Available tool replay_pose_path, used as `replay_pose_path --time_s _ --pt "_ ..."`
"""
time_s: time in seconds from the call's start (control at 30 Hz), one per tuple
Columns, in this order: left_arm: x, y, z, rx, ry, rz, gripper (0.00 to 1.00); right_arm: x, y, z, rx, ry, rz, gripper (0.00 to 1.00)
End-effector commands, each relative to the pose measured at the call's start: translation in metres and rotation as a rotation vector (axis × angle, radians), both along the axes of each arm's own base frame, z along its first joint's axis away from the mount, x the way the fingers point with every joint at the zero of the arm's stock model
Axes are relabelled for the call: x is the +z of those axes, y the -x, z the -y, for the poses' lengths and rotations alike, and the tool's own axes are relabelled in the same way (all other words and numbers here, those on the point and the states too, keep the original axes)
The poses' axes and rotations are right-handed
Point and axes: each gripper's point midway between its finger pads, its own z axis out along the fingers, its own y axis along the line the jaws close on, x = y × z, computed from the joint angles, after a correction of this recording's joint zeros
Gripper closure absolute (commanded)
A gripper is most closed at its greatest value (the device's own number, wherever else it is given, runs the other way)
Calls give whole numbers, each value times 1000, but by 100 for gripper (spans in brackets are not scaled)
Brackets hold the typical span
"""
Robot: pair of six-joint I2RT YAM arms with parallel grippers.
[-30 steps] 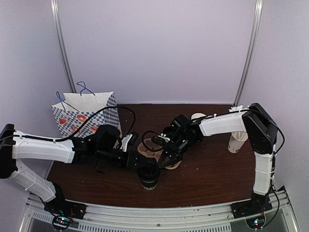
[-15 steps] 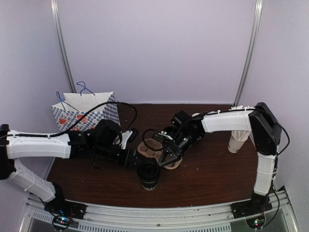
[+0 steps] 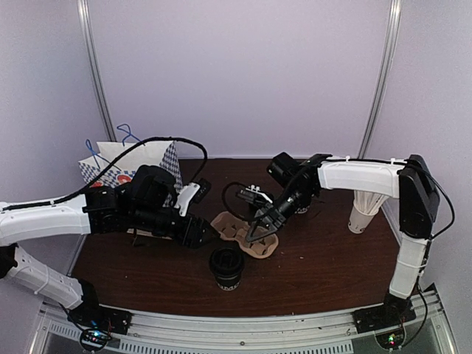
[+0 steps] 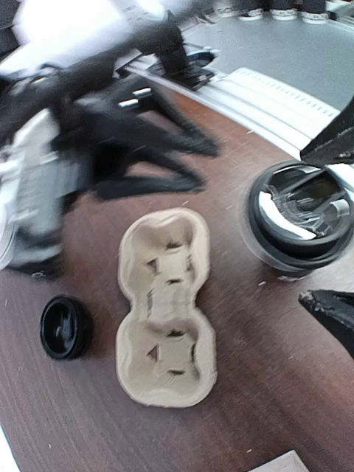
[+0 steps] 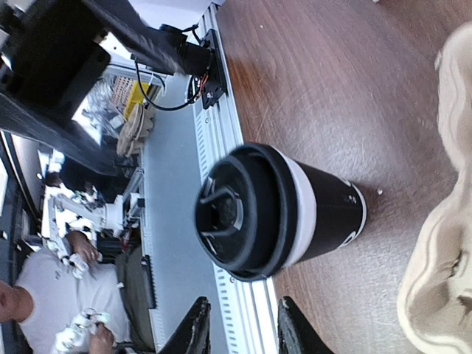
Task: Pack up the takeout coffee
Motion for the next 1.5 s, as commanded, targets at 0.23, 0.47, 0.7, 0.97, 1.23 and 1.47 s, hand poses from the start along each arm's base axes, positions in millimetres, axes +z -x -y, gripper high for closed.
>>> replay_pose_path --time_s 0.23,0.47,0.7,0.97,1.23,1.47 --pt "-25 90 -12 -250 -38 24 53 10 -47 -19 1 -38 194 58" --pt "-52 76 -15 -81 -24 50 40 -8 -32 -41 79 -20 156 50" --pt "-67 49 -18 63 -49 135 3 -18 -12 -48 127 -43 78 46" --pt "-64 38 -2 57 -29 221 2 -18 2 -46 144 -63 28 43" --pt "-59 30 -23 86 -109 297 2 -16 18 -33 166 -69 2 46" --pt "-60 18 -44 121 -165 316 2 -8 27 -25 153 -80 7 46"
